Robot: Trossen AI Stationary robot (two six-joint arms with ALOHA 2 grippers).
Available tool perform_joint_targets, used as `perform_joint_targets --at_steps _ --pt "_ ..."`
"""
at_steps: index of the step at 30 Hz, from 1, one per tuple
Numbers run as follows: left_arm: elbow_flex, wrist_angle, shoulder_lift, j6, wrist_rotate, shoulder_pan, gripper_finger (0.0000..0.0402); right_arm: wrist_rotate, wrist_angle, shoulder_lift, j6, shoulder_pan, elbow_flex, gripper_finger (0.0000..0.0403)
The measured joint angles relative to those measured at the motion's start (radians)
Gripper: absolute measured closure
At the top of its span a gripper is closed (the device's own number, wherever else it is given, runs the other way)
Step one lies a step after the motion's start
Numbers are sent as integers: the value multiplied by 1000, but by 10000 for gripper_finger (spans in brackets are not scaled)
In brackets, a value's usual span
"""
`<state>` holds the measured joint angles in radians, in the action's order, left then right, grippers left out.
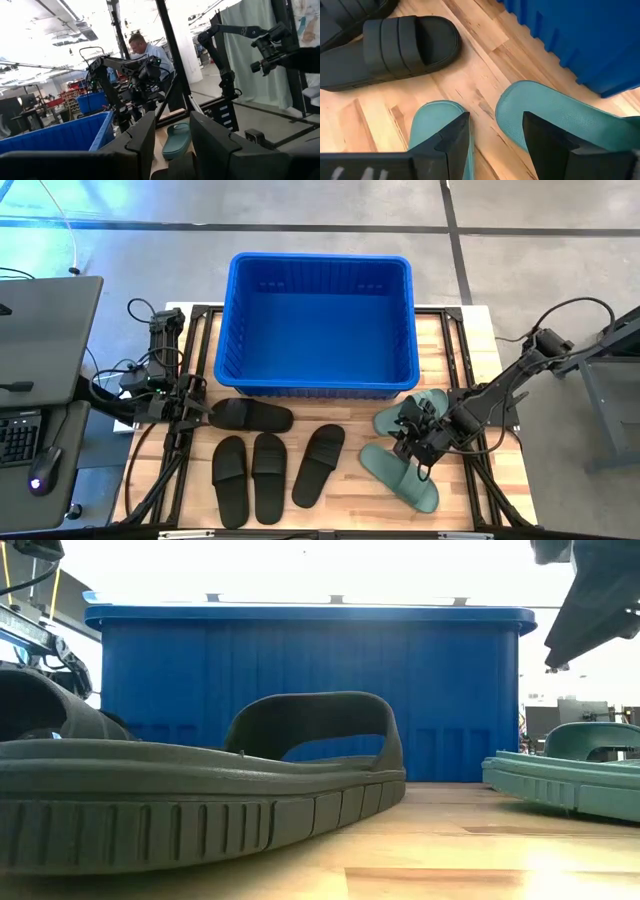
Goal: Pick and place slides into bin
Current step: Put the green slide into the blue bin
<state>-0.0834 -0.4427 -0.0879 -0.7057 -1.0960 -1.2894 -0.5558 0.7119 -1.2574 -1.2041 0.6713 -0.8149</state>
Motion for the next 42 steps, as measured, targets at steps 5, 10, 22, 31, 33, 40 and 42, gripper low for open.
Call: perform_joint_targets --at_steps 5,10,22,31,33,40,42 --pt "0 0 0 0 -5 0 286 -38 -140 -63 64 -9 73 230" --pt "0 0 0 2 -5 0 286 14 -314 -182 137 -24 128 230" --pt "0 -1 0 3 -23 0 286 -25 -421 -353 293 -76 127 233" --pt "0 8 0 4 -24 0 286 -35 -395 -354 349 -75 128 235" --pt "0 9 0 3 -23 0 286 -40 -391 -361 349 -75 127 236" --pt "0 22 0 4 -23 0 286 -54 -388 -397 321 -75 126 255" --pt "0 26 0 4 -23 0 286 -63 -386 -401 294 -74 126 273"
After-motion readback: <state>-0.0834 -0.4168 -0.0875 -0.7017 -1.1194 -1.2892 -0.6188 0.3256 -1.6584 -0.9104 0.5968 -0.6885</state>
